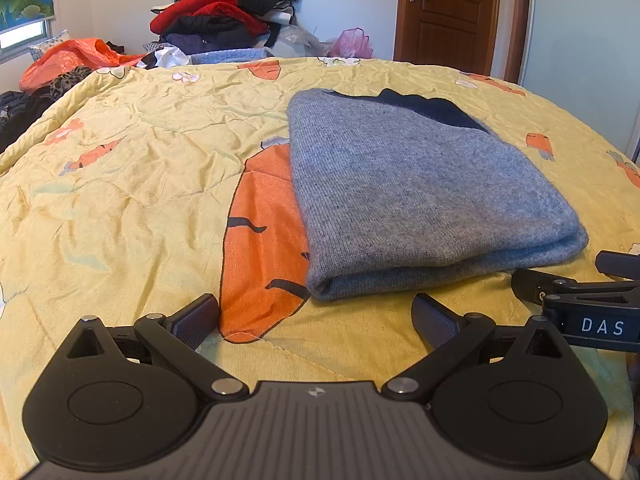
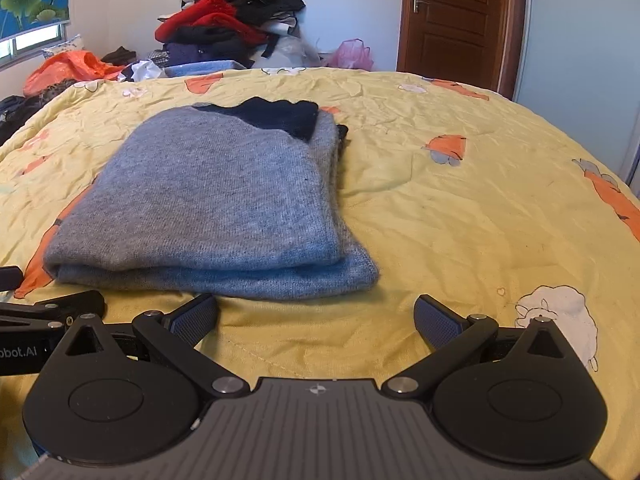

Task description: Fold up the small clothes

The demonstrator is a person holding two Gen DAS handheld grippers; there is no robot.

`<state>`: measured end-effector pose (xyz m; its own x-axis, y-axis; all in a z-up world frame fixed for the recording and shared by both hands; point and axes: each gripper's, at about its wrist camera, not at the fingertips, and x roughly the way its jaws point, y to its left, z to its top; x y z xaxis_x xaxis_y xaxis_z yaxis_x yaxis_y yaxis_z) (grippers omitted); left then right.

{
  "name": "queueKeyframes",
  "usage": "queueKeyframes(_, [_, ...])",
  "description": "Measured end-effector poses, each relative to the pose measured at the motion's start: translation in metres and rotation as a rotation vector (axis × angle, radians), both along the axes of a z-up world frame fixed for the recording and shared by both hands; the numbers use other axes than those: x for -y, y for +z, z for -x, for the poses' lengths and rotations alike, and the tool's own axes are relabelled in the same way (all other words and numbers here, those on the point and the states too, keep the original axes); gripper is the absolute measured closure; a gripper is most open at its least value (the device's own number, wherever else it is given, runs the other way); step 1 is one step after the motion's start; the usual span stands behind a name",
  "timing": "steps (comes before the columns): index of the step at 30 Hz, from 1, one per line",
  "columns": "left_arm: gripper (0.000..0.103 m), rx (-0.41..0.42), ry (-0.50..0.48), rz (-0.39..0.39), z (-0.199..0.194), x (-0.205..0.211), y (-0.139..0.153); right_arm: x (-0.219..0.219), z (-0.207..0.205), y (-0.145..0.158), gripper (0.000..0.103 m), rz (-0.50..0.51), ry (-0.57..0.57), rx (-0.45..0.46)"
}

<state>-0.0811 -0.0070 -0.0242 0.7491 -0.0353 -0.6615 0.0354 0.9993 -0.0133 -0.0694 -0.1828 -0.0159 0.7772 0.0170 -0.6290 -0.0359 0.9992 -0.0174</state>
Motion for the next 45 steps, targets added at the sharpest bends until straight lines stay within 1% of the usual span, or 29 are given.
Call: queueKeyframes(45, [0.0,0.0,-0.005,0.0,0.0003,-0.0004,0.0001,-0.0028,0.0051,0.0002,0.0,0.003,0.014,0.001])
